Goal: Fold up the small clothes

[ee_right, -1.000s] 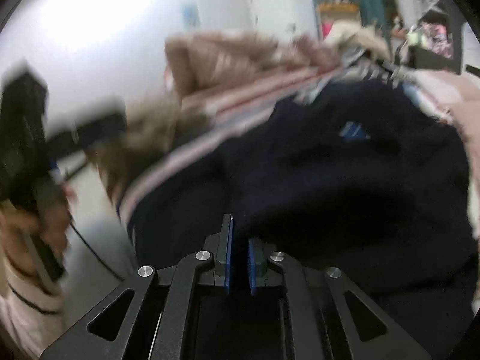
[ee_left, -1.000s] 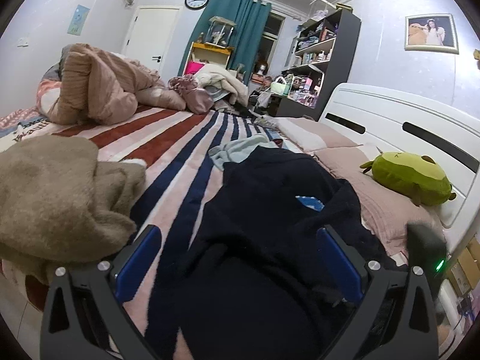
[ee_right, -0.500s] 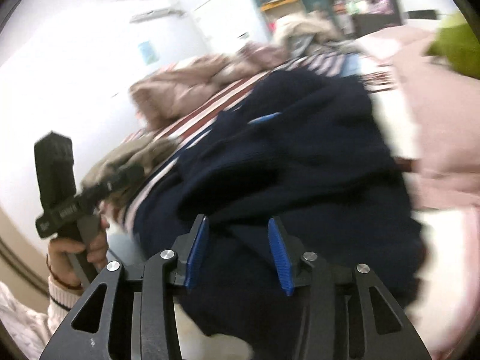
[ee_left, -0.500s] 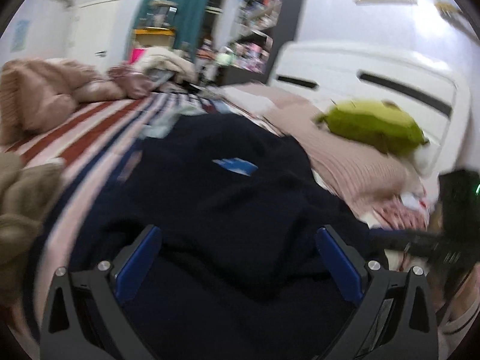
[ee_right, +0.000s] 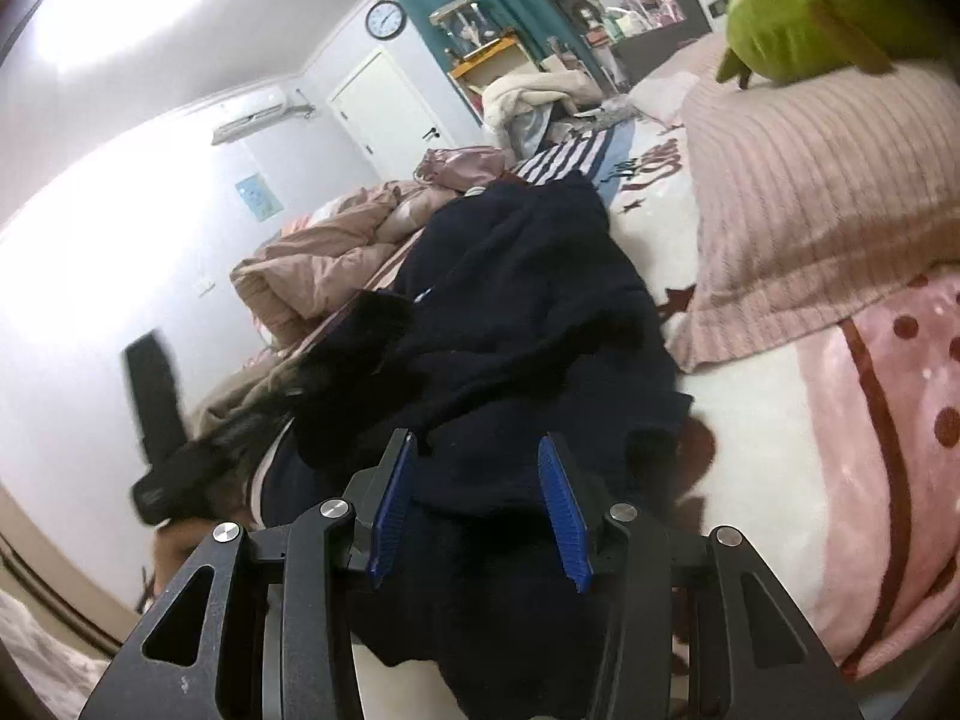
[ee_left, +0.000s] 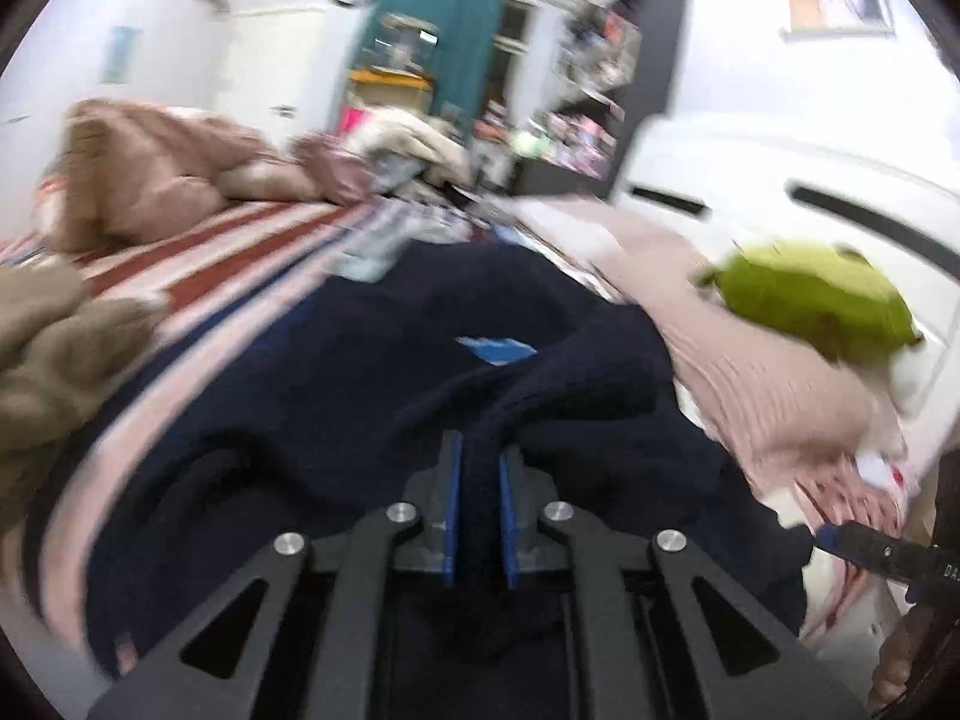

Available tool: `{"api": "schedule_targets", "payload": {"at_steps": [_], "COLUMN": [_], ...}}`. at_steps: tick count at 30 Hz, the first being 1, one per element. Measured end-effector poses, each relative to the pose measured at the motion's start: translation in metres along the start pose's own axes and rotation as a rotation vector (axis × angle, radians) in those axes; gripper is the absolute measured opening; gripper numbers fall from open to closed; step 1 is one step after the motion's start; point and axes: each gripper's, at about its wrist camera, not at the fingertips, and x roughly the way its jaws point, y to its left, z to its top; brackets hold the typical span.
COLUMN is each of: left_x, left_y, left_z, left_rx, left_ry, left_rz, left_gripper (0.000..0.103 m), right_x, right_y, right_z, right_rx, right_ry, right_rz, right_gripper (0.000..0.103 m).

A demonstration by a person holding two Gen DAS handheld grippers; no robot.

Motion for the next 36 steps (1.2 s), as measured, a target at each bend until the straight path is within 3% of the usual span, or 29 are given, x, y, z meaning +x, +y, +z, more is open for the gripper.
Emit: {"api": "schedule_targets", "payload": {"at_steps": [2, 5, 7, 9, 13, 14, 15, 16, 20, 25, 32, 36], "left_x": [-0.013, -0.019, -0.025, -0.034, -0.056, -0.061, -0.061, -0.061, -0.043, -0.016, 0.006, 0.014], "left_y": [0.025, 0.059, 0.076, 0.088, 0.103, 0.108, 0.111, 0.111, 0.115, 0.117, 0.105, 0.113], "left_z": [-0.006, -0.021, -0.032, -0.039, -0.031, -0.026, -0.022, -0.02, -0.015, -0.02, -0.028, -0.025], "left_rx": [-0.047, -0.094, -0.114, -0.124, -0.109, -0.101, -0.092, -0.081, -0.042, -0.09, -0.07, -0.136], "left_ry": [0.01, 0.117, 0.172, 0.192, 0.149, 0.136, 0.141, 0.147, 0.178, 0.225, 0.27, 0.274], "left_rz": [0.065, 0.072, 0.05, 0.041, 0.019, 0.014, 0.002, -0.008, -0.006, -0.1, -0.055, -0.087], "left_gripper": [0.011, 0.016, 0.032, 0.059, 0.069, 0.078, 0.088, 0.089, 0.089, 0.089, 0.089, 0.089], "right_x": [-0.006, -0.01, -0.011, -0.011, -0.011, -0.011, -0.01, -0.008, 0.001, 0.009, 0.012, 0.018], "right_y": [-0.007, -0.017, -0.022, -0.025, -0.022, -0.02, -0.02, -0.02, -0.024, -0.025, -0.042, -0.046], "right_z": [-0.001, -0.003, -0.004, -0.004, 0.0, 0.002, 0.002, 0.002, -0.006, -0.027, -0.028, -0.022], "right_rx": [0.023, 0.051, 0.064, 0.07, 0.047, 0.028, 0.011, -0.004, 0.0, -0.011, 0.077, 0.1], "right_ry": [-0.013, -0.02, -0.015, -0.004, 0.027, 0.045, 0.062, 0.078, 0.167, 0.259, 0.247, 0.24], "right_rz": [0.004, -0.006, -0.022, -0.034, -0.054, -0.08, -0.104, -0.123, -0.146, -0.145, -0.043, 0.014], "right_gripper": [0.039, 0.039, 0.039, 0.039, 0.039, 0.042, 0.052, 0.058, 0.058, 0.058, 0.058, 0.058]}}
